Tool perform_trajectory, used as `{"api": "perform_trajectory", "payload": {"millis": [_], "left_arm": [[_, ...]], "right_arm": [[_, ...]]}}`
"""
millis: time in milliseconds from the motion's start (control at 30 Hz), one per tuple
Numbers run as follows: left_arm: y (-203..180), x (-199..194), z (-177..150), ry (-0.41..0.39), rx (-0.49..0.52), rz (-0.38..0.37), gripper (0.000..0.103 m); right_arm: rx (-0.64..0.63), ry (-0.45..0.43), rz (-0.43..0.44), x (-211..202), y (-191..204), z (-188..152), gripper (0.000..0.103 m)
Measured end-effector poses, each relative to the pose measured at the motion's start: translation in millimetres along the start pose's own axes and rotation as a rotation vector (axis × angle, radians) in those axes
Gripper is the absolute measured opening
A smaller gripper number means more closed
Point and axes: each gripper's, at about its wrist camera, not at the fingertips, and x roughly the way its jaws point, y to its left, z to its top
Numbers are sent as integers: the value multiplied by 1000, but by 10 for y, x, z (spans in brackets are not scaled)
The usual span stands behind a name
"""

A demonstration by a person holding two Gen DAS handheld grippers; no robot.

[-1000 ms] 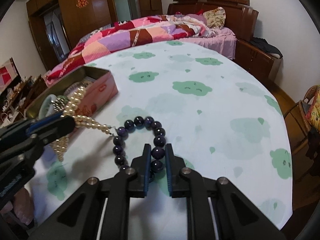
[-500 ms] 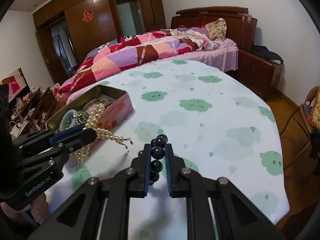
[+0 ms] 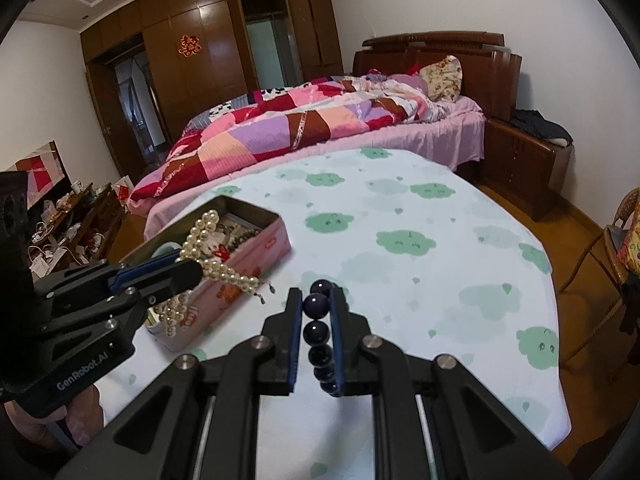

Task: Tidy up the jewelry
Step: 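Carry the pearls and bead bracelet into the tin and open both tools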

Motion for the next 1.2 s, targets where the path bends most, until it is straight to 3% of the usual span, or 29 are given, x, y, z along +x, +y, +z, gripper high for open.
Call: {"api": "perform_trajectory", "payload": {"millis": [700, 1200], "left_arm": [[460, -169, 167, -21, -93, 66, 12], [1013, -111, 233, -17, -161, 161, 12]], "right_arm": [[-119, -60, 70, 35, 449, 461, 16], [-211, -65, 128, 373, 890, 743, 16]]}}
